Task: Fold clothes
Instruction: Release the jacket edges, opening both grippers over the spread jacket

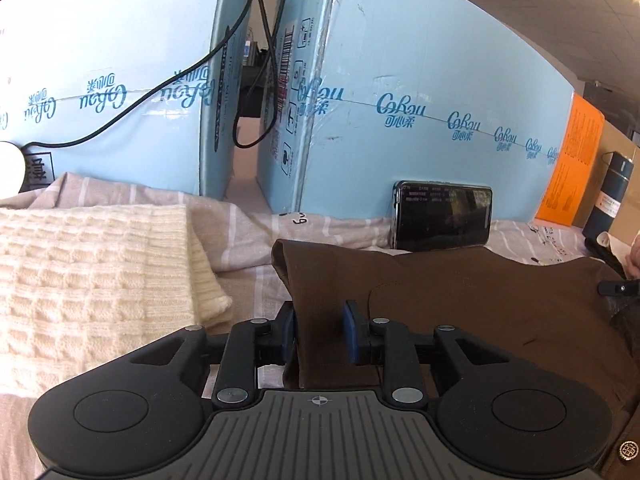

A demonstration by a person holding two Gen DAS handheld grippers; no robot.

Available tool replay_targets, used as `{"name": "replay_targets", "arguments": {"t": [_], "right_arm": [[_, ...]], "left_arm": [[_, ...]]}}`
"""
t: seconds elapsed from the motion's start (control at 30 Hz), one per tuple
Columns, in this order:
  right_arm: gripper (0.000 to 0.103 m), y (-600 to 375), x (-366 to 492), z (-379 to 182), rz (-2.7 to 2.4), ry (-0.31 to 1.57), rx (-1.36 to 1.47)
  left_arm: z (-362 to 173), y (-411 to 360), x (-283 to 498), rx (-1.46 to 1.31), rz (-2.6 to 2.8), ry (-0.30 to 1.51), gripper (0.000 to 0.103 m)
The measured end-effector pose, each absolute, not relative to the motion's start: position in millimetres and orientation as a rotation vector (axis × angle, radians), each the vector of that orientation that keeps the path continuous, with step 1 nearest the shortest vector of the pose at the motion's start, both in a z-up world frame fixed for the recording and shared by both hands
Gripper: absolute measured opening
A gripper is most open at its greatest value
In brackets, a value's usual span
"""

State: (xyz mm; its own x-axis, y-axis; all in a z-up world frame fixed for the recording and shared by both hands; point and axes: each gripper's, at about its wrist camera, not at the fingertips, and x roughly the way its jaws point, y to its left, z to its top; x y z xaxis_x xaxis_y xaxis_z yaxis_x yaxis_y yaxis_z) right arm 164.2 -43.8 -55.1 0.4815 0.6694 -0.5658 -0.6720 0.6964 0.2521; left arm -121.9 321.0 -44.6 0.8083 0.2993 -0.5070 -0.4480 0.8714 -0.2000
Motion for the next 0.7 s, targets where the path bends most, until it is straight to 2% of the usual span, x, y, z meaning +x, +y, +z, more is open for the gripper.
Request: {"name": "replay_targets", "arguments": {"t": [0.03, 0.1, 0.23, 0.37, 0.53, 0.7], "right_arm": [[0.057, -48, 164, -54, 0.821, 0.686, 0.003], [0.064, -57, 162, -51, 0.824, 0.678, 0.013], [0.073, -75, 151, -42, 0.843, 0.632, 0.023], [0.082, -90, 131, -30, 0.871, 0.563, 0.028], [0.088, -101, 87, -18, 0.957, 0.489, -0.01], [0.089, -94, 33, -9, 1.081, 0.478, -0.07]], "left_arm": [[-44, 321, -129, -0.359, 0.389, 0.467, 0.043], [-41, 323, -149, -0.442, 0.336, 0.432, 0.061], [-35, 311, -197, -0.507, 0.297, 0.381, 0.067], [-34, 284, -242, -0.473, 0.29, 0.371, 0.081], [-44, 247, -269, -0.396, 0.277, 0.451, 0.085], [-55, 219, -277, -0.337, 0.164, 0.505, 0.086]]}}
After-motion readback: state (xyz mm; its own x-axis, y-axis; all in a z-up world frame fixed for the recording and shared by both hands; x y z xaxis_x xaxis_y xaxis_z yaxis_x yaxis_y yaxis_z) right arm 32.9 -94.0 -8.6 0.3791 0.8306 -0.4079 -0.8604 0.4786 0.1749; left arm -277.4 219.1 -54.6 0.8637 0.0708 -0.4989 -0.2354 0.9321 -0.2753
